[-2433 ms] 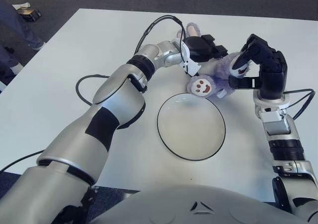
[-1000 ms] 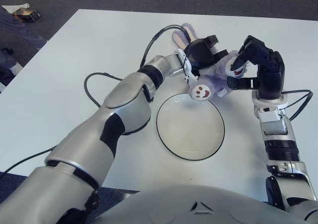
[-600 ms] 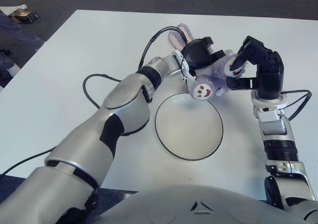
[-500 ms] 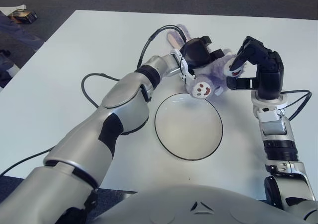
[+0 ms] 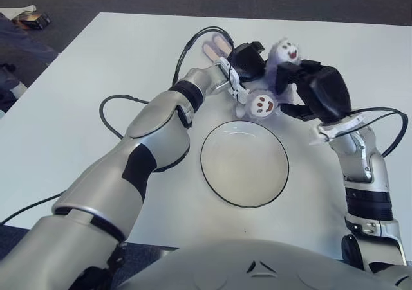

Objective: Put the doll into the plate.

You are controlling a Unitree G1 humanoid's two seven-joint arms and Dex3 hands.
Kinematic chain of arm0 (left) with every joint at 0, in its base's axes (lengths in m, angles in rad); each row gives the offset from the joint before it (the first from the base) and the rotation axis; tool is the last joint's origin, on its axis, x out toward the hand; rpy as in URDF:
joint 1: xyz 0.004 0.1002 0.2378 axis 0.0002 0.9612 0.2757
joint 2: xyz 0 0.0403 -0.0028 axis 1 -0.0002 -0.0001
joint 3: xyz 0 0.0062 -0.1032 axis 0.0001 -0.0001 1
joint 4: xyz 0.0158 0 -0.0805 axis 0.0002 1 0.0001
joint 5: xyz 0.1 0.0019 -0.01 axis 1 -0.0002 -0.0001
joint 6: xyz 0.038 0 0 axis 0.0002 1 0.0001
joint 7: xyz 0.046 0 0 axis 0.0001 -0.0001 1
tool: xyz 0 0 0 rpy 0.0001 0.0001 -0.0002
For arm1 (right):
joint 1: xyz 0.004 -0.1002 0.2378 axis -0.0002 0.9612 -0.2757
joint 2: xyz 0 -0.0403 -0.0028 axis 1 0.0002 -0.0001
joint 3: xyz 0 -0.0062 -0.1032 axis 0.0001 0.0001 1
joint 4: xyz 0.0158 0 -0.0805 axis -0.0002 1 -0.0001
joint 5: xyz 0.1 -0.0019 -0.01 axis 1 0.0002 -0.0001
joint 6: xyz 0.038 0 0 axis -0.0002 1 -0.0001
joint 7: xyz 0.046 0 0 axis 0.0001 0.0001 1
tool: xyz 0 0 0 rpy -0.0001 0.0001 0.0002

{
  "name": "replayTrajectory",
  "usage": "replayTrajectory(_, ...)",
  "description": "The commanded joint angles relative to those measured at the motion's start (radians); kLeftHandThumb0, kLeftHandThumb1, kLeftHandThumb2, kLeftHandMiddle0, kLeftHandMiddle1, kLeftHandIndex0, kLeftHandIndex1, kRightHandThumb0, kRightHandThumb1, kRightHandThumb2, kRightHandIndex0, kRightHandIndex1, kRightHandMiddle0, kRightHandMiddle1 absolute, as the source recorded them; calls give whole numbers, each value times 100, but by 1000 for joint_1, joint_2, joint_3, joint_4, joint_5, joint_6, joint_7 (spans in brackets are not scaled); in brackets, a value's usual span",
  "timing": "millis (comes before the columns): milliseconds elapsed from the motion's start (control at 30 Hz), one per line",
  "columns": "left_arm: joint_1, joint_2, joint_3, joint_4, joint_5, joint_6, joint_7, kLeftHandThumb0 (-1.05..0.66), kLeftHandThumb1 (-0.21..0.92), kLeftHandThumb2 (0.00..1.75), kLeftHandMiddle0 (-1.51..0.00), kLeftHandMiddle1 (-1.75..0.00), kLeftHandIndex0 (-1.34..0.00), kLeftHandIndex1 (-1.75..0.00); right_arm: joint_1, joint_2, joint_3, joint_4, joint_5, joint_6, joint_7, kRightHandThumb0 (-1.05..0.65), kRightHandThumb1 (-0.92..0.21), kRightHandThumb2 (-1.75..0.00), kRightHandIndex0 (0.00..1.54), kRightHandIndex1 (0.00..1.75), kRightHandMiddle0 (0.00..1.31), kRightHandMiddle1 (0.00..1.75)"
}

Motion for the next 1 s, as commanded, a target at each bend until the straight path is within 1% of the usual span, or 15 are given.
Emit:
replayTrajectory(0, 50, 65, 65, 44, -60, 56, -162, 0, 7, 156, -86, -159, -57, -175, 62, 31, -26, -195, -280, 309, 231, -1, -4, -164, 82, 173, 60, 175)
replayTrajectory(100, 49, 84, 81, 40, -74, 67, -195, 0, 6, 157, -87, -159, -58, -175, 64, 31, -9, -210, -298, 342, 248, -1, -4, -164, 82, 173, 60, 175)
replayTrajectory(233, 55, 92, 108, 34, -98, 102, -241, 0, 2, 160, -89, -159, -60, -175, 66, 24, 21, -229, -319, 394, 270, -1, -4, -164, 82, 173, 60, 175)
replayTrajectory(267, 55, 94, 112, 31, -100, 113, -252, 0, 2, 161, -89, -159, -61, -175, 22, 59, -4, -66, -3, 163, 99, -1, -4, -164, 82, 173, 60, 175)
replayTrajectory(300, 56, 94, 114, 29, -102, 120, -260, 0, 1, 162, -90, -159, -62, -175, -12, 85, -23, 55, 234, -11, -30, -1, -9, -157, 75, 173, 58, 175)
replayTrajectory(333, 56, 95, 114, 28, -102, 128, -267, 0, 0, 162, -90, -158, -62, -175, -49, 94, -46, 160, 390, -124, -114, -1, -19, -147, 65, 173, 53, 175)
replayTrajectory(367, 55, 95, 114, 27, -102, 134, -272, 0, 0, 162, -90, -158, -63, -175, -71, 94, -59, 222, 469, -183, -158, 0, -28, -133, 66, 163, 46, 175)
replayTrajectory(400, 55, 96, 113, 27, -102, 141, -278, 0, 0, 162, -91, -157, -63, -175, -93, 79, -70, 263, 467, -179, -156, 0, -31, -128, 66, 160, 44, 175)
replayTrajectory(433, 55, 96, 113, 27, -102, 147, -282, 0, -1, 163, -91, -157, -63, -175, -108, 67, -78, 295, 468, -181, -156, 0, -36, -121, 65, 156, 39, 175)
replayTrajectory(567, 61, 97, 132, 30, -126, 183, -317, 0, -3, 163, -93, -152, -66, -175, -115, 50, -74, 333, 515, -160, -102, 0, -52, -101, 57, 154, 26, 175)
replayTrajectory(633, 63, 97, 140, 31, -135, 192, -328, 0, -4, 164, -95, -149, -67, -175, -122, 39, -70, 351, 533, -163, -89, 0, -60, -92, 53, 153, 21, 175)
replayTrajectory(733, 57, 105, 133, 27, -126, 194, -350, 0, -6, 164, -97, -146, -69, -175, -137, 21, -63, 393, 559, -172, -81, 0, -67, -83, 49, 152, 17, 175)
replayTrajectory(767, 55, 109, 129, 26, -121, 197, -361, 0, -7, 163, -99, -139, -72, -175, -146, 15, -62, 416, 570, -169, -74, 0, -71, -77, 47, 152, 15, 175)
replayTrajectory(867, 58, 112, 131, 24, -119, 208, -376, 0, -8, 162, -101, -132, -76, -175, -162, 0, -54, 464, 598, -172, -75, -1, -79, -66, 42, 152, 11, 175)
replayTrajectory(967, 65, 125, 126, 19, -110, 202, -369, 0, -8, 162, -102, -130, -77, -175, -171, -10, -44, 510, 626, -169, -92, -1, -82, -63, 39, 156, 7, 175)
